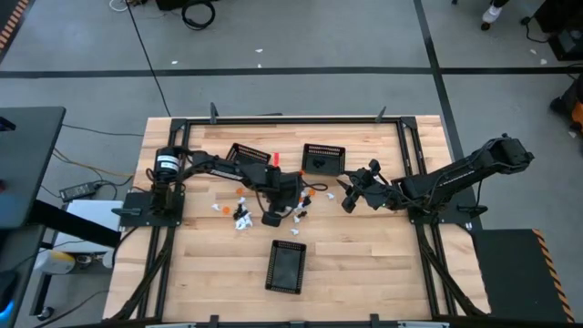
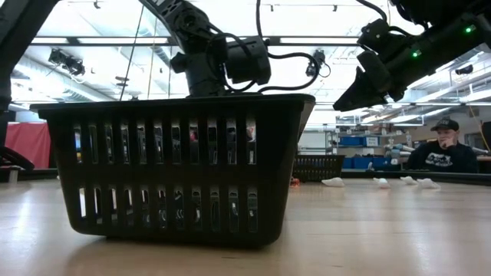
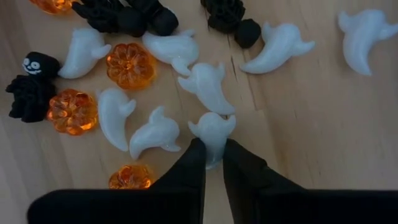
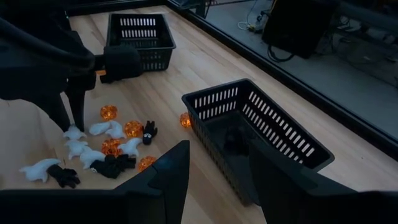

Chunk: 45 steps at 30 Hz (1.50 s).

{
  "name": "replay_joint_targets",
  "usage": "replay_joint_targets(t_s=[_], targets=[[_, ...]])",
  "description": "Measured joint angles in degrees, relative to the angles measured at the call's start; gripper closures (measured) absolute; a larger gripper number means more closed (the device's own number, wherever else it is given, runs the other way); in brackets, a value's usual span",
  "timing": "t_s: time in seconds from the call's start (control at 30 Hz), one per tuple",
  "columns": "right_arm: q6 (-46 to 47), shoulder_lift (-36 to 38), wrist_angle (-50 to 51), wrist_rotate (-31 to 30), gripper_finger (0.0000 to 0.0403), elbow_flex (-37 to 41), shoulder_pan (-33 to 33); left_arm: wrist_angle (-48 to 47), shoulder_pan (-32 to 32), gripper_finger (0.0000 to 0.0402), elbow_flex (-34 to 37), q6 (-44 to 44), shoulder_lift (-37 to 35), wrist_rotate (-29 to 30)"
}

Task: Sort Halloween decoration
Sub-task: Put the white ghost toy into the top left black basket

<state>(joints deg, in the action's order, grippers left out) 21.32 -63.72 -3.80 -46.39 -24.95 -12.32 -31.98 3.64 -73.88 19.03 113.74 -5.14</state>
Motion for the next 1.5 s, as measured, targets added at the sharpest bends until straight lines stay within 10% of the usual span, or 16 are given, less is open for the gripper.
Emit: replay_joint_targets(t_s=[1.5], targets=[[-0.46, 0.0, -0.27, 0.04, 0.0233, 0.0, 0.0, -24.19, 6.87, 0.0352, -12.73, -2.86, -7.78, 5.49]])
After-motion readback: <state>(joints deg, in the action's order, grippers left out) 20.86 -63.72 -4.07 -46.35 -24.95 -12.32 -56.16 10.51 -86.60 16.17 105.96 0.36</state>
